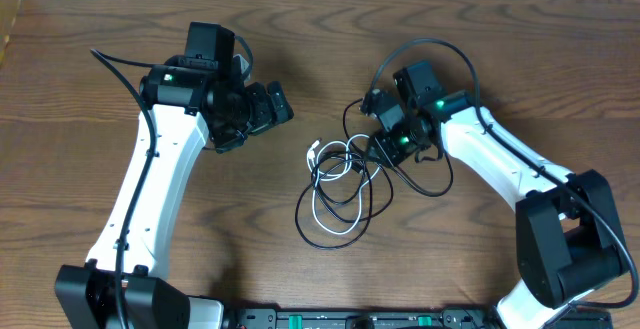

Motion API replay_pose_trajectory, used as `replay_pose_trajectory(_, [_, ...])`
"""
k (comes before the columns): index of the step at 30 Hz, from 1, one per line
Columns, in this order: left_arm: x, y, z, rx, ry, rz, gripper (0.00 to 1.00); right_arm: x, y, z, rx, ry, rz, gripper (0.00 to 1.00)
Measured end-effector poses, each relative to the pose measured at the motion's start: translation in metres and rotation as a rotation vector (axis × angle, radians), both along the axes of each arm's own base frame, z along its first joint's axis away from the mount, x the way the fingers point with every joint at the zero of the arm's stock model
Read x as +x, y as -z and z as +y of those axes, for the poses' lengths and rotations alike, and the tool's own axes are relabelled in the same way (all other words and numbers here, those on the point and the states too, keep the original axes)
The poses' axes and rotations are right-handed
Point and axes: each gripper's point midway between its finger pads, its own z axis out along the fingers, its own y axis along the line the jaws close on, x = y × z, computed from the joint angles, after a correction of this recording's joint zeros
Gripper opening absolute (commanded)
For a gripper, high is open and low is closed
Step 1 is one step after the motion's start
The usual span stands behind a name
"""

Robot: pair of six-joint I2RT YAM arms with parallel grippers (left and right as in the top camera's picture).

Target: Untangle cables

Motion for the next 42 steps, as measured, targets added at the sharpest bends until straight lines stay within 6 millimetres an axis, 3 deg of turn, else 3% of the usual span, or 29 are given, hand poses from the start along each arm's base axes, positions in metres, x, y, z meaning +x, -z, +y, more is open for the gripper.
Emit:
replay_pose_trajectory(2, [0.000, 0.000, 0.000, 0.000, 0.000, -0.001, 0.98, -0.005, 0.006, -0.003, -0.009, 0.021, 0.024, 0.46])
replay_pose_trajectory(10, [0.000, 0.000, 0.000, 0.000, 0.000, -0.002, 0.98, -0.009, 0.012, -0.008, -0.030, 0.098, 0.073, 0.53])
replay_pose_trajectory(13, [0.000, 0.000, 0.000, 0.000, 0.000, -0.001, 0.98, -0.012, 0.017, -0.013, -0.053, 0.111, 0.083, 0.50])
replay_pose_trajectory(16, [0.000, 0.000, 0.000, 0.000, 0.000, -0.001, 0.98, -0.019, 0.022, -0.017, -0.075, 0.114, 0.105, 0.35])
replay_pose_trajectory(19, [0.000, 0.000, 0.000, 0.000, 0.000, -0.001, 0.98, -0.024, 0.025, -0.020, -0.090, 0.112, 0.123, 0.30])
replay_pose_trajectory(26, [0.000, 0.000, 0.000, 0.000, 0.000, 0.001, 0.98, -0.020, 0.024, -0.016, -0.076, 0.115, 0.101, 0.01])
replay_pose_trajectory(32, [-0.001, 0.000, 0.000, 0.000, 0.000, 0.002, 0.98, -0.015, 0.017, -0.005, -0.014, 0.141, 0.113, 0.01])
replay_pose_trajectory(36, [-0.003, 0.002, 0.000, 0.002, 0.000, 0.014, 0.98, -0.009, -0.011, 0.012, 0.070, 0.136, 0.138, 0.01])
replay_pose_trajectory(39, [-0.008, 0.005, 0.001, 0.003, 0.002, 0.035, 0.98, 0.003, -0.052, 0.028, 0.155, 0.119, 0.120, 0.01])
replay_pose_trajectory(42, [-0.010, 0.005, -0.004, -0.019, 0.035, 0.035, 0.98, 0.016, -0.111, 0.041, 0.246, 0.103, 0.042, 0.01])
